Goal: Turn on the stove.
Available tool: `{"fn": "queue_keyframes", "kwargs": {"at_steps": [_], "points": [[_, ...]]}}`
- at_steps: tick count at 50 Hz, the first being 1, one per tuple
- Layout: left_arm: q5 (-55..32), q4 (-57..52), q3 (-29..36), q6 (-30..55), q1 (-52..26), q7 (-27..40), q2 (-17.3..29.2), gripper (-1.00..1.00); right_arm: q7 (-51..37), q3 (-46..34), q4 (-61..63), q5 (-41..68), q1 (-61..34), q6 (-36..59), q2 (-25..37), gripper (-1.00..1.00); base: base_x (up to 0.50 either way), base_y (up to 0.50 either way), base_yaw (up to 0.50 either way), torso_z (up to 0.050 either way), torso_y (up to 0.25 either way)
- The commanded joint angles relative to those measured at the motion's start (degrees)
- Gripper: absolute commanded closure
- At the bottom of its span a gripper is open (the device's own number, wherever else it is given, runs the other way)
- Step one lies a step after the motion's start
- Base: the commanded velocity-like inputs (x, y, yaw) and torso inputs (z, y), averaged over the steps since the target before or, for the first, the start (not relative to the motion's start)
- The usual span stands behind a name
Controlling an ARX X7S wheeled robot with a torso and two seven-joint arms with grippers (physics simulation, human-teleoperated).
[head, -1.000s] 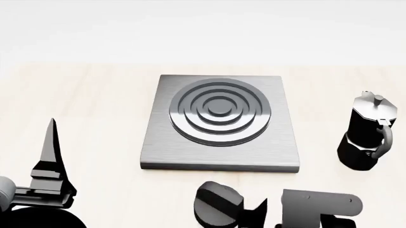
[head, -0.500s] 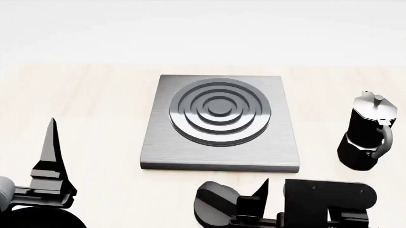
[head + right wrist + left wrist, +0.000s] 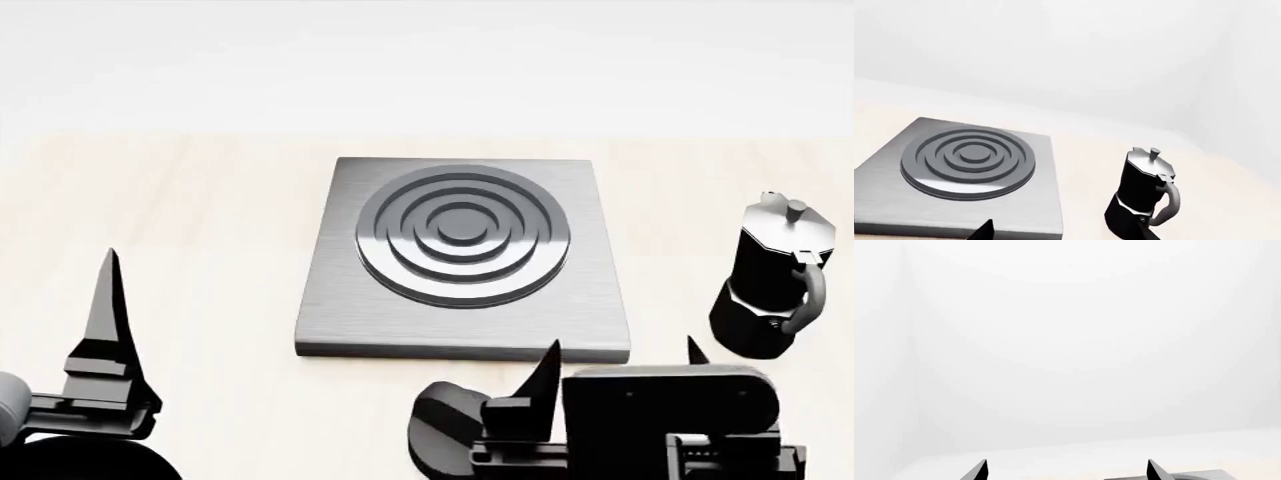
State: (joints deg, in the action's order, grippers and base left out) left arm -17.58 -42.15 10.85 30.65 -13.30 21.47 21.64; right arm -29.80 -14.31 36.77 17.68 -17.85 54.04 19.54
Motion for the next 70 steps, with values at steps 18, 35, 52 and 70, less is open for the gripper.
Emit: {"fn": "queue_keyframes", "kwargs": {"at_steps": [18, 35, 52, 70], "points": [[-1.1, -0.4, -0.1, 0.0, -0.1, 0.3, 0.2, -1.00, -2.2, -8.6, 6.7, -6.2, -2.4, -0.3, 4.2, -1.00, 0.00, 0.00, 0.00, 0.000, 0.000], [-1.9, -1.1, -0.2, 0.1, -0.1, 0.6, 0.4, -1.00, -3.6, -10.9, 11.7, -7.8, -4.1, 2.5, 4.9, -1.00, 0.00, 0.00, 0.00, 0.000, 0.000], [-1.9, -0.8, 0.1, -0.3, -0.2, 0.8, 0.6, -1.00, -4.8, -11.8, 17.0, -8.2, -6.0, 6.5, 4.8, -1.00, 0.00, 0.00, 0.00, 0.000, 0.000], [-2.4, -1.9, 0.2, 0.3, -0.4, 1.4, 0.8, -1.00, -5.8, -13.7, 20.5, -8.7, -8.0, 9.2, 5.1, -1.00, 0.00, 0.00, 0.00, 0.000, 0.000]]}}
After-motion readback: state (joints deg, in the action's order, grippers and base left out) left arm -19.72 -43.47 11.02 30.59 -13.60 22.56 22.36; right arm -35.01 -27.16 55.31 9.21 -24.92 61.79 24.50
